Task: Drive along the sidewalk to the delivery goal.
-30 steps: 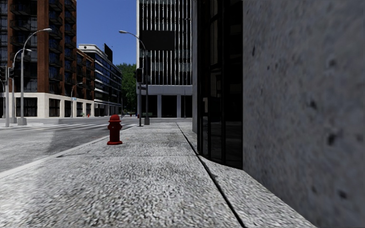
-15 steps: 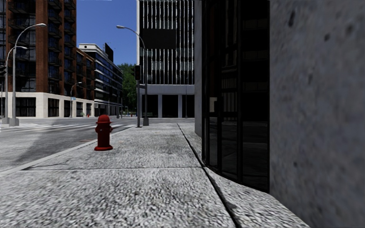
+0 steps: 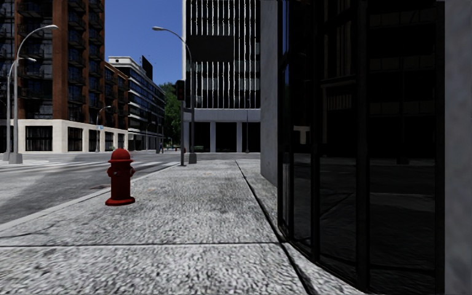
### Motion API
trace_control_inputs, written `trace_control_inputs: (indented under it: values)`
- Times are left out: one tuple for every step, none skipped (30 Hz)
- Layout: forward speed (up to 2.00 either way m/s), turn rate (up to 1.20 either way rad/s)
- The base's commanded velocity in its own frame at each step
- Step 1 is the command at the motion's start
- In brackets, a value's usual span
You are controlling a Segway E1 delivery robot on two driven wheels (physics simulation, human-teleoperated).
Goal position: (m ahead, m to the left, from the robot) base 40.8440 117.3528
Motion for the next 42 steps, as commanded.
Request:
trace_control_inputs:
  values:
    - [1.49, 0.80]
    - [1.49, 0.96]
    - [1.49, 1.03]
    - [1.49, 1.03]
    - [1.49, 1.05]
    - [1.49, 0.98]
    - [1.48, 0.25]
    - [1.48, 0.06]
    - [1.48, 0.01]
    - [1.48, 0.00]
    - [1.48, 0.00]
    - [1.47, 0.00]
    - [1.47, 0.00]
    - [1.47, 0.00]
    - [1.47, 0.00]
    - [1.47, 0.00]
    - [1.47, 0.00]
    - [1.47, 0.00]
    - [1.47, 0.00]
    - [1.47, 0.00]
    - [1.47, 0.00]
    - [1.46, 0.00]
    - [1.46, 0.00]
    - [1.45, 0.00]
    - [1.41, 0.00]
    - [1.41, 0.00]
    - [1.36, 0.00]
    - [1.33, 0.00]
    - [1.31, 0.00]
    - [1.29, -0.33]
    - [1.28, -1.02]
    - [1.28, -1.02]
    - [1.27, -1.20]
    - [1.27, -1.20]
    - [1.26, -0.85]
    - [1.26, -0.03]
    - [1.25, -0.01]
    - [1.25, 0.00]
    - [1.25, 0.00]
    - [1.25, 0.00]
    - [1.25, 0.00]
    - [1.25, 0.00]
